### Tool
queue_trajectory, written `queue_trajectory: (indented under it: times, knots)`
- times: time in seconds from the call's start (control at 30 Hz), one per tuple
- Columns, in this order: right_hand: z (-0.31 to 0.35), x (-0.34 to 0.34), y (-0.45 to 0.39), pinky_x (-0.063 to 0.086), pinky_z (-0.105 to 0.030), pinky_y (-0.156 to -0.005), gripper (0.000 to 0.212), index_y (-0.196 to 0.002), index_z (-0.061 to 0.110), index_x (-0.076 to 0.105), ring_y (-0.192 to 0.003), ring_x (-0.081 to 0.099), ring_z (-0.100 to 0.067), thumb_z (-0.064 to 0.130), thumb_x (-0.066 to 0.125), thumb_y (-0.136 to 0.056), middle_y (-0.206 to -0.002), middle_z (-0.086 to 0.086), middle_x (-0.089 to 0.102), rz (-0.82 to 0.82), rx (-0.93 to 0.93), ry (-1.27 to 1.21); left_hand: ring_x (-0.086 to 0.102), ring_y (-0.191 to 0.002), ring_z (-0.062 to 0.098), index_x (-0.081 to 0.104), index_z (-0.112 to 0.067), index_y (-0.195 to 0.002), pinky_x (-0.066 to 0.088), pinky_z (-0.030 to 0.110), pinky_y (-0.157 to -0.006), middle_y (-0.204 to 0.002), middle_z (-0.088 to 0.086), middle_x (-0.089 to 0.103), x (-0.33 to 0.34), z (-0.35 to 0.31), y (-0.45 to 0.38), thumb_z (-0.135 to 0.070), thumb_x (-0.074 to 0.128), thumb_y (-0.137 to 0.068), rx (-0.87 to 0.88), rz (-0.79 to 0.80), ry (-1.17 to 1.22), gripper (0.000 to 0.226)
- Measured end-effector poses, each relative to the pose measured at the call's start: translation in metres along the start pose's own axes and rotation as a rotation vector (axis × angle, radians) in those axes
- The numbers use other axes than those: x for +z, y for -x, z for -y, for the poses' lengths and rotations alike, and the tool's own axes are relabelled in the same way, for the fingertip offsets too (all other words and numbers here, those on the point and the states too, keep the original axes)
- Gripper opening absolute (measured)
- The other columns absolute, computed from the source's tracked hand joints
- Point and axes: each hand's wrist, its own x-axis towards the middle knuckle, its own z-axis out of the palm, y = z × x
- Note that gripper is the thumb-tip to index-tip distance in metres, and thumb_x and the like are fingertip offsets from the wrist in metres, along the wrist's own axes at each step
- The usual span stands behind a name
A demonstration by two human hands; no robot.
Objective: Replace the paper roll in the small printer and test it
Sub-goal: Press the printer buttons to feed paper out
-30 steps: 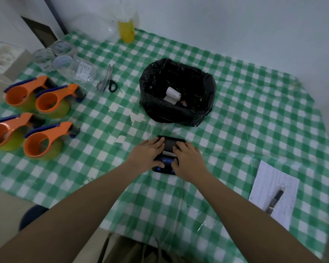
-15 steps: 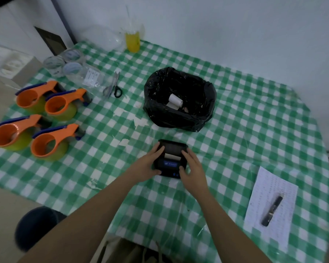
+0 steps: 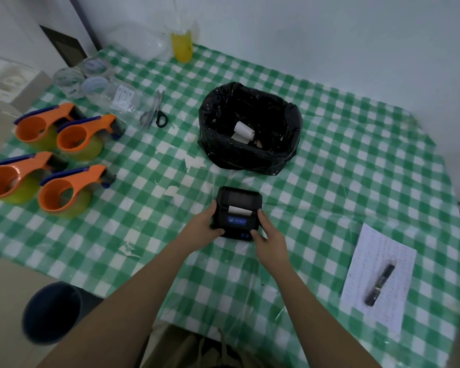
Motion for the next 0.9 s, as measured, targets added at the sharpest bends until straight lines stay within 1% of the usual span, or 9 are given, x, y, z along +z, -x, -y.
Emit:
queue_trajectory:
  times: [0.13, 0.23, 0.3, 0.53, 0.7, 0.77, 0.9]
  knots:
    - [0.0003, -0.0023, -0.0018, 0.034, -0.034, -0.113, 0.057, -0.143, 0.024, 0.031, -0.140, 0.032, -0.019, 0.009, 0.053, -0.093, -0.154, 0.001, 0.029, 0.008, 0.012, 0.005, 0.048, -0.127, 0.029, 0.003, -0.014, -0.149, 0.047, 0.045, -0.102, -0.142, 0.015, 0.046, -0.0005, -0.0011, -0.0001, -0.010, 0.063, -0.084, -0.006, 0.025, -0.033, 0.088]
    - [0.0005, -0.0017, -0.0022, 0.032, -0.026, -0.109, 0.057, -0.143, 0.024, 0.032, -0.140, 0.032, -0.019, 0.007, 0.052, -0.093, -0.154, 0.001, 0.030, 0.011, 0.018, -0.012, 0.046, -0.130, 0.027, 0.005, -0.013, -0.149, 0.044, 0.038, -0.104, -0.144, 0.014, 0.044, 0.0009, -0.0014, 0.0001, -0.011, 0.063, -0.085, -0.016, 0.006, -0.044, 0.086]
    - [0.0004, -0.0015, -0.0023, 0.030, -0.023, -0.107, 0.056, -0.143, 0.024, 0.033, -0.140, 0.031, -0.018, 0.007, 0.053, -0.093, -0.154, 0.001, 0.030, 0.010, 0.023, -0.024, 0.045, -0.131, 0.026, 0.006, -0.013, -0.148, 0.043, 0.036, -0.104, -0.144, 0.014, 0.044, 0.0023, -0.0021, 0.0002, -0.011, 0.063, -0.085, -0.019, -0.008, -0.035, 0.086]
    - [-0.0019, -0.0015, -0.0028, 0.032, -0.031, -0.113, 0.056, -0.142, 0.023, 0.035, -0.140, 0.032, -0.019, 0.006, 0.054, -0.092, -0.153, -0.001, 0.032, 0.007, 0.027, -0.073, 0.049, -0.125, 0.030, 0.005, -0.014, -0.148, 0.045, 0.042, -0.100, -0.139, 0.017, 0.049, 0.0075, -0.0049, 0.0040, -0.009, 0.061, -0.085, -0.016, -0.043, -0.008, 0.084]
    - [-0.0047, -0.0004, -0.0035, 0.034, -0.036, -0.113, 0.056, -0.142, 0.026, 0.035, -0.139, 0.033, -0.020, 0.006, 0.054, -0.092, -0.152, 0.000, 0.033, 0.000, 0.030, -0.083, 0.051, -0.122, 0.033, 0.004, -0.014, -0.148, 0.046, 0.045, -0.098, -0.135, 0.018, 0.052, 0.0087, -0.0051, 0.0050, -0.012, 0.060, -0.086, -0.017, -0.048, -0.024, 0.084]
    - [-0.0049, 0.0000, -0.0038, 0.034, -0.038, -0.114, 0.057, -0.141, 0.027, 0.035, -0.140, 0.032, -0.019, 0.006, 0.054, -0.092, -0.152, 0.001, 0.033, 0.002, 0.036, -0.099, 0.051, -0.123, 0.032, 0.004, -0.015, -0.148, 0.047, 0.046, -0.099, -0.137, 0.017, 0.051, 0.0078, -0.0046, 0.0049, -0.013, 0.061, -0.085, -0.019, -0.046, -0.033, 0.085]
    - [-0.0052, -0.0007, -0.0040, 0.032, -0.035, -0.114, 0.056, -0.141, 0.026, 0.036, -0.140, 0.031, -0.018, 0.006, 0.054, -0.092, -0.152, 0.001, 0.033, 0.005, 0.046, -0.121, 0.047, -0.128, 0.028, 0.007, -0.014, -0.149, 0.045, 0.042, -0.103, -0.143, 0.014, 0.045, 0.0061, -0.0055, 0.0061, -0.012, 0.063, -0.084, -0.018, -0.052, -0.022, 0.085]
